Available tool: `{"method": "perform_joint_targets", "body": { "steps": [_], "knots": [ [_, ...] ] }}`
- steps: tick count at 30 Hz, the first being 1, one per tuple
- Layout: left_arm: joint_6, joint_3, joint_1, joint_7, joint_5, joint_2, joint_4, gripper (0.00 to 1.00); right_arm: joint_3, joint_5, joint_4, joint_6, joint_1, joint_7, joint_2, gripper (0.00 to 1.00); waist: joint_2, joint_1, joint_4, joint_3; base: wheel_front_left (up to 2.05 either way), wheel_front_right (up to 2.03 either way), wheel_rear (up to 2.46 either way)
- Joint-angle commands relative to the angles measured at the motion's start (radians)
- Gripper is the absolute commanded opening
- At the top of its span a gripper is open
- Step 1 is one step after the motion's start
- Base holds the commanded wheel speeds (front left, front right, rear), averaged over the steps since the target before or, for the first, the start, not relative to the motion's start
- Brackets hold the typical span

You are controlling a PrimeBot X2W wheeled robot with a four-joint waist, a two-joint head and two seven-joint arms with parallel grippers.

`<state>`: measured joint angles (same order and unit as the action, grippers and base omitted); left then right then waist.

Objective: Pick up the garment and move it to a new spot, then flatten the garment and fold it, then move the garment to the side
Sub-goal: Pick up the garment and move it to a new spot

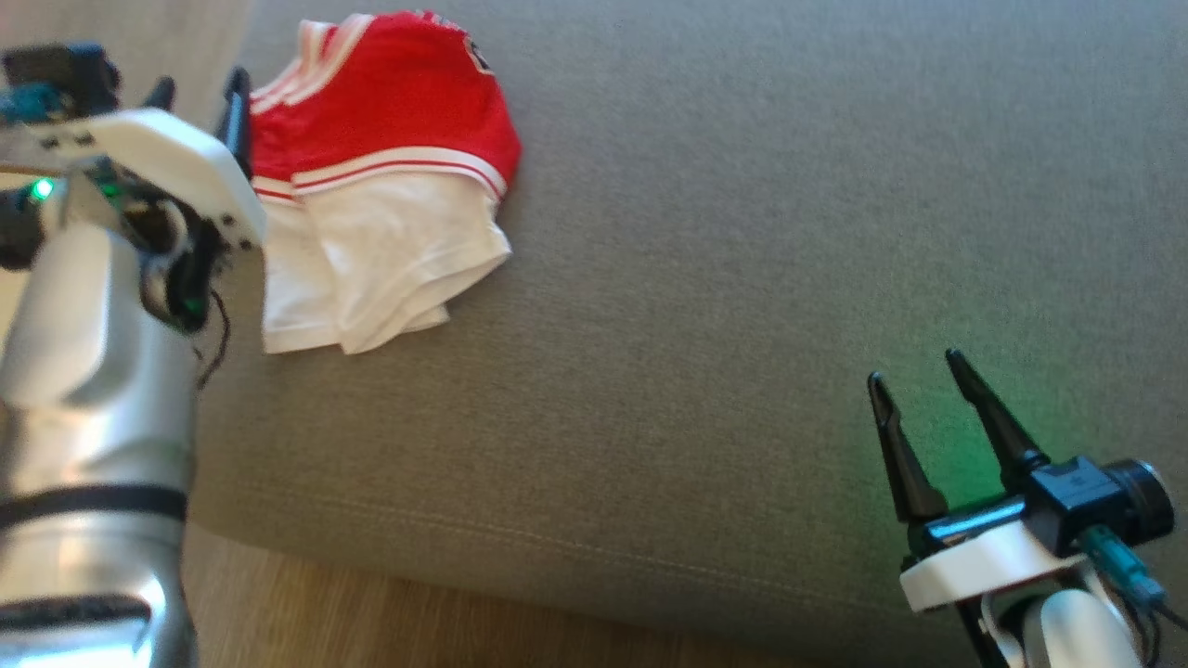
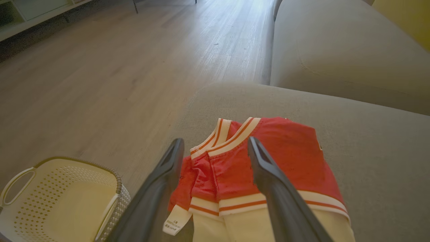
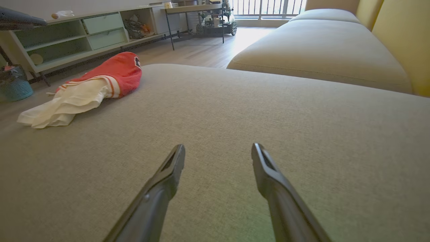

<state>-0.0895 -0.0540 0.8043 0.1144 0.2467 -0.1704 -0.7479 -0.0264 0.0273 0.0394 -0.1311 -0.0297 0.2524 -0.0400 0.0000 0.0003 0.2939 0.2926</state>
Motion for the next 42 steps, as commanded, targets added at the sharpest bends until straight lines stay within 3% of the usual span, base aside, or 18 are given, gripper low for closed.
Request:
{"method": "perform_joint_targets", "body": {
  "steps": [1, 6, 15, 16, 17, 32, 42],
  "knots": [
    [-0.006, 0.035, 0.078, 0.007, 0.006, -0.059, -0.015, 1.00, 0.019, 0.009, -0.040, 0.000, 0.034, 0.009, -0.010, 1.00, 0.0000, -0.0003, -0.047, 0.060, 0.00, 0.00, 0.00],
    [-0.001, 0.050, 0.166, 0.036, 0.032, -0.068, -0.177, 1.00, 0.011, 0.017, -0.061, 0.000, 0.067, 0.009, -0.010, 1.00, 0.0000, -0.0003, -0.081, 0.125, 0.00, 0.00, 0.00],
    [0.011, 0.012, 0.240, -0.027, 0.002, -0.081, -0.348, 1.00, -0.006, 0.012, -0.078, 0.000, 0.094, 0.009, -0.010, 1.00, 0.0000, -0.0003, -0.111, 0.182, 0.00, 0.00, 0.00],
    [0.008, 0.015, 0.245, -0.036, 0.009, -0.079, -0.362, 0.39, -0.008, 0.010, -0.077, 0.000, 0.098, 0.009, -0.010, 1.00, 0.0000, -0.0003, -0.113, 0.182, 0.00, 0.00, 0.00],
    [0.003, 0.012, 0.250, -0.049, 0.010, -0.079, -0.372, 0.00, -0.009, 0.008, -0.076, 0.000, 0.101, 0.009, -0.010, 1.00, 0.0000, -0.0003, -0.115, 0.181, 0.00, 0.00, 0.00],
    [-0.040, -0.044, 0.274, -0.304, 0.044, -0.089, -0.348, 0.00, 0.015, -0.060, -0.042, 0.000, 0.097, 0.009, -0.010, 1.00, 0.0000, -0.0003, -0.130, 0.033, 0.00, 0.00, 0.00],
    [-0.041, -0.210, 0.266, -0.329, 0.139, -0.094, -0.102, 0.00, 0.043, -0.133, -0.011, 0.000, 0.052, 0.009, -0.010, 1.00, 0.0000, -0.0003, -0.162, -0.145, 0.00, 0.00, 0.00]
  ]
}}
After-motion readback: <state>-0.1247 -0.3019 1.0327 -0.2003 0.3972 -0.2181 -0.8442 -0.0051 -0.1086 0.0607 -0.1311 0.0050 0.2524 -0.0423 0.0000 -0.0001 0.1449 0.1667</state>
